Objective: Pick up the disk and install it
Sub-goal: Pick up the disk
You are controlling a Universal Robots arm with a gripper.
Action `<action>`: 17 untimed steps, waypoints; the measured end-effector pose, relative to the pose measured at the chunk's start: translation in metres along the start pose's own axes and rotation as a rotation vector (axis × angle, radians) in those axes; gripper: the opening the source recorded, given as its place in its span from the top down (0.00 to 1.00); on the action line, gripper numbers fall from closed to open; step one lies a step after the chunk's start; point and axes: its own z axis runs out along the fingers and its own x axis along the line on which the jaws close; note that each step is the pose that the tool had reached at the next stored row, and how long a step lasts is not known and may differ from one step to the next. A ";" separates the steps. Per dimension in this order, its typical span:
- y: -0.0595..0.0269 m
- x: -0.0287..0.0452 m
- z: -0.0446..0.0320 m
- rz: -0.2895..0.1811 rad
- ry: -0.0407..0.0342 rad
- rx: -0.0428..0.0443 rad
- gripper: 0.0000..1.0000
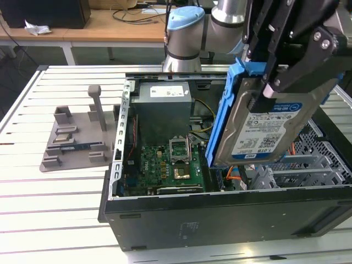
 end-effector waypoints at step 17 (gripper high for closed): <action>-0.0669 0.0066 0.0047 0.002 -0.0196 -0.0010 0.63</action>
